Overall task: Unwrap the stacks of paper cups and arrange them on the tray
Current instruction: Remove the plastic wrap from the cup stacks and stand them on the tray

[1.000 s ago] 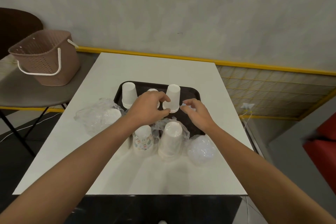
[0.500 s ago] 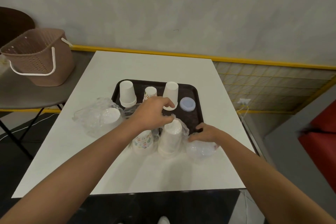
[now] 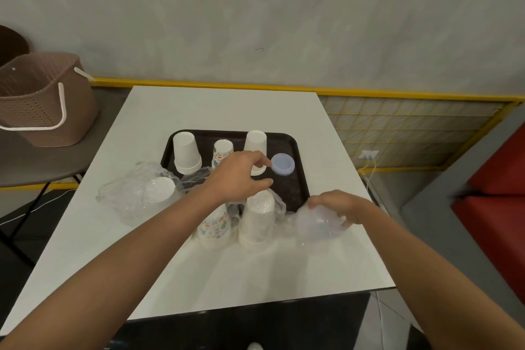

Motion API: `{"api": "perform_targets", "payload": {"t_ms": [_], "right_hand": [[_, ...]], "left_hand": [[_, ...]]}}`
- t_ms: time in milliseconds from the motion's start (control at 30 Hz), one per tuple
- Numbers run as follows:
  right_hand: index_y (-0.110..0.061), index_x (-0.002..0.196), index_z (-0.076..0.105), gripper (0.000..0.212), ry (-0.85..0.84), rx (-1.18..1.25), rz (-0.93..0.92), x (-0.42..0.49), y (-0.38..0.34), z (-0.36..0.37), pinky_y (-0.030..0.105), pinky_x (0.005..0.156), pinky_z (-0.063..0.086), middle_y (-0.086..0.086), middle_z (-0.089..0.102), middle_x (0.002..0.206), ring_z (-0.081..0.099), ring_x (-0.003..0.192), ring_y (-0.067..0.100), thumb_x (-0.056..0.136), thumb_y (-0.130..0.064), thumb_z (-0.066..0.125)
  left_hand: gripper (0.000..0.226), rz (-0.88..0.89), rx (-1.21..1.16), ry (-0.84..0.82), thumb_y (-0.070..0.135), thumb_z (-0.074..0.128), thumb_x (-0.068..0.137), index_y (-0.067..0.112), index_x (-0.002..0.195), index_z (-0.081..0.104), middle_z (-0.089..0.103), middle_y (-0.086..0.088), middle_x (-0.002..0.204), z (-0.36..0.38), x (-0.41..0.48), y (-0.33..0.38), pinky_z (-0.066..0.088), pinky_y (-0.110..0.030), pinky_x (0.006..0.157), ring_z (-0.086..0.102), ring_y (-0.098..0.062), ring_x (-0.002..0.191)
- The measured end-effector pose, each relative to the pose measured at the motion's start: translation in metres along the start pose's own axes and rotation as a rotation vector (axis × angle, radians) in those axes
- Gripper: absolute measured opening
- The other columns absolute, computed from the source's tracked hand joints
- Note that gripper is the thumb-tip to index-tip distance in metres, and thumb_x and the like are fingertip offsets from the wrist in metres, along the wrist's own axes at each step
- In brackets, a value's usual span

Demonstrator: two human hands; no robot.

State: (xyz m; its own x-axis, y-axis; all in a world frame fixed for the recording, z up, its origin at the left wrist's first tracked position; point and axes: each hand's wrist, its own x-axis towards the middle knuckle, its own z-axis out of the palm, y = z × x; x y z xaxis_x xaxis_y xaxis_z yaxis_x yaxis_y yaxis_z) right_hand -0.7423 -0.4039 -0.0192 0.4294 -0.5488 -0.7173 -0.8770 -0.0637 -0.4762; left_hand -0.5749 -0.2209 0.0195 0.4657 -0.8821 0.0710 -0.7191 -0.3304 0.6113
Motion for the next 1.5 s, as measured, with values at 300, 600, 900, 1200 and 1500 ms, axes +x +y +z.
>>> {"api": "perform_targets", "payload": {"t_ms": [300, 600, 900, 1200, 1500], "right_hand": [[-0.019, 0.100, 0.059, 0.032, -0.023, 0.429, -0.080, -0.015, 0.000, -0.035, 0.031, 0.069, 0.048, 0.007, 0.058, 0.105, 0.058, 0.090, 0.024, 0.074, -0.039, 0.057], [-0.027, 0.093, 0.061, 0.029, 0.040, 0.463, -0.301, -0.027, -0.029, -0.033, 0.032, 0.069, 0.050, 0.004, 0.063, 0.100, 0.061, 0.088, 0.022, 0.081, -0.051, 0.050], [-0.024, 0.111, 0.063, 0.070, 0.311, 0.217, -0.463, -0.040, -0.071, -0.024, 0.036, 0.077, 0.052, 0.002, 0.064, 0.112, 0.061, 0.101, 0.021, 0.073, -0.078, 0.043], [-0.020, 0.134, 0.035, 0.073, 0.009, 0.485, -0.721, -0.023, -0.049, -0.004, 0.025, 0.084, 0.045, -0.003, 0.057, 0.114, 0.057, 0.105, 0.009, 0.072, -0.047, 0.061], [-0.025, 0.109, 0.051, 0.037, 0.366, 0.215, -0.819, -0.006, -0.056, 0.020, 0.031, 0.081, 0.050, 0.002, 0.066, 0.102, 0.062, 0.088, 0.019, 0.080, -0.033, 0.073]], "left_hand": [[0.043, 0.019, -0.105, -0.043, 0.036, 0.068, 0.085, 0.020, 0.123, 0.058, 0.063, 0.003, 0.120, 0.010, 0.014, 0.023, 0.040, -0.018, 0.082, 0.056, -0.006, 0.098], [0.095, -0.044, -0.369, -0.265, 0.043, 0.077, 0.075, 0.027, 0.148, 0.019, 0.041, -0.003, 0.137, 0.030, 0.028, 0.043, 0.042, -0.027, 0.100, 0.052, -0.018, 0.121], [0.095, -0.051, -0.649, -0.129, 0.038, 0.088, 0.053, 0.033, 0.131, 0.035, 0.053, 0.010, 0.121, 0.044, 0.043, 0.041, 0.049, -0.035, 0.098, 0.055, -0.011, 0.114], [0.067, -0.354, -1.195, 0.180, 0.024, 0.077, 0.078, 0.029, 0.128, 0.033, 0.054, -0.003, 0.123, 0.021, 0.053, 0.036, 0.058, -0.031, 0.068, 0.063, -0.021, 0.101], [0.076, -0.504, -1.382, 0.303, 0.041, 0.074, 0.078, 0.025, 0.139, 0.032, 0.056, -0.004, 0.126, 0.011, 0.060, 0.016, 0.058, -0.037, 0.080, 0.066, -0.023, 0.102]]}}
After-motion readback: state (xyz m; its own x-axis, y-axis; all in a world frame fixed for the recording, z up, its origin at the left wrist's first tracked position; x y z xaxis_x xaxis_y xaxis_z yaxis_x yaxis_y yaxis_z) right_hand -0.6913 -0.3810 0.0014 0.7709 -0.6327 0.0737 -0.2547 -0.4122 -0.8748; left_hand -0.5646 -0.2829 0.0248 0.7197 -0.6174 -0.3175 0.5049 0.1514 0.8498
